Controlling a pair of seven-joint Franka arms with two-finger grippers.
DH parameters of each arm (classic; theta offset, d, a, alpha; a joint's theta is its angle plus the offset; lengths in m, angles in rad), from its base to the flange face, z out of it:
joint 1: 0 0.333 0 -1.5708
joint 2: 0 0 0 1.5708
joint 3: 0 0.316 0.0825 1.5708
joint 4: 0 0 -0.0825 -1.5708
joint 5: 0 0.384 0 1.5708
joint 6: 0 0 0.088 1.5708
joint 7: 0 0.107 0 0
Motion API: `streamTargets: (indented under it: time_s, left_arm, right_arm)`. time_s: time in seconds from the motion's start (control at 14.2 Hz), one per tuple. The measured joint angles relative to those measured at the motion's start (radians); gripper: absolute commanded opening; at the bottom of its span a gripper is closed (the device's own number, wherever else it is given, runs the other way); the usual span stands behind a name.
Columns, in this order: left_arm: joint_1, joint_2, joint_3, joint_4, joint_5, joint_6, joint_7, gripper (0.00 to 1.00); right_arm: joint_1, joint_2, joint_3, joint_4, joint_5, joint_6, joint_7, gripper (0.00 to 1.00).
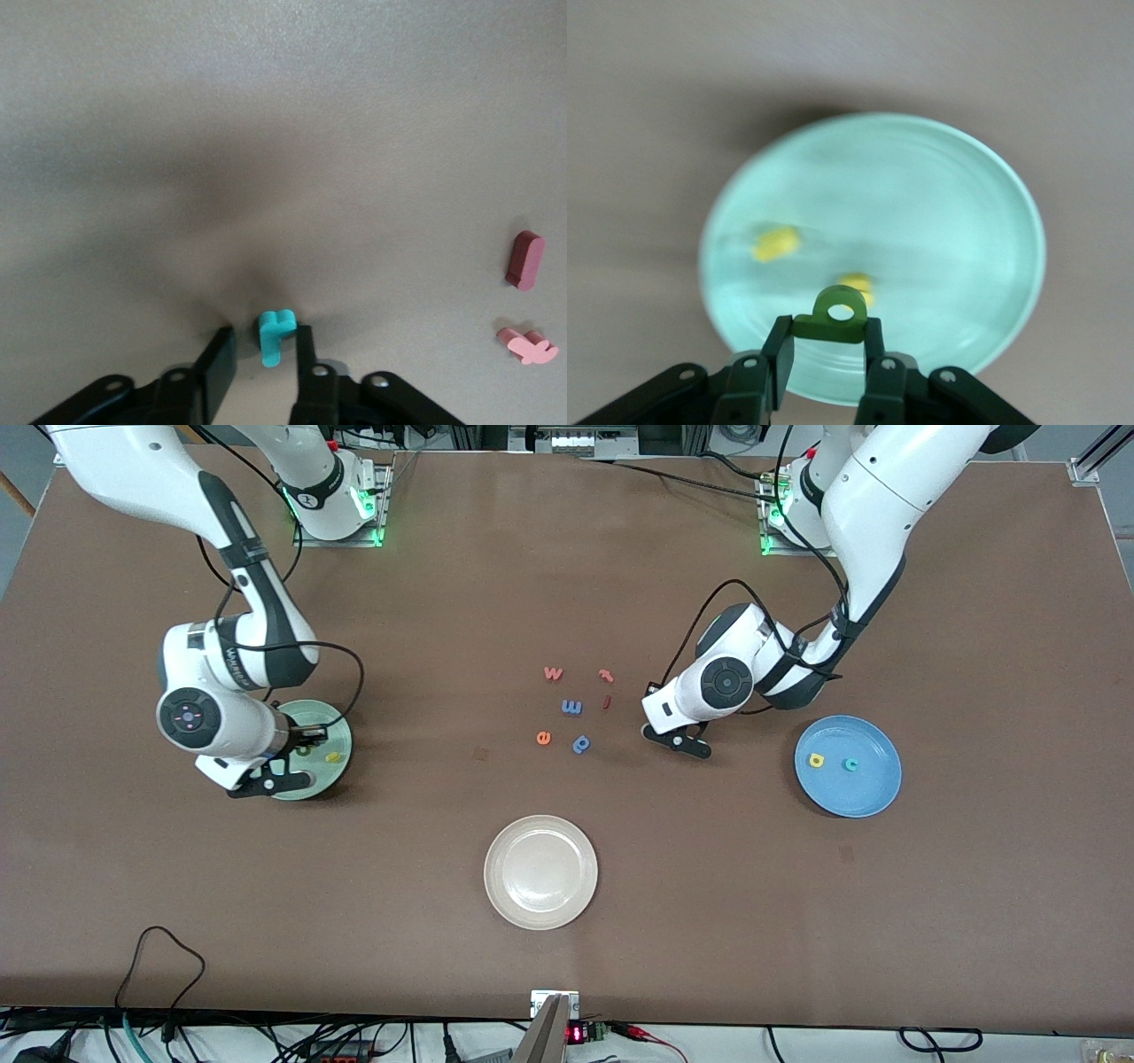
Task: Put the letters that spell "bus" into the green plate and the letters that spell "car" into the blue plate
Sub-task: 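Grasp teal letter with the left gripper while the right gripper drops green letter, then place teal letter on blue plate with the left gripper while the right gripper retracts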
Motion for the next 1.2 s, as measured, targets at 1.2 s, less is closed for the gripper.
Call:
streamTargets:
  time_s: [1.2]
  left_arm:
    - [0.082,-0.098,-0.001,0.028,0.066,-0.177,-0.071,0.01]
  right_arm:
    - [0.013,-0.337,0.024,0.283,0.019,-0.336,-0.058,1.0]
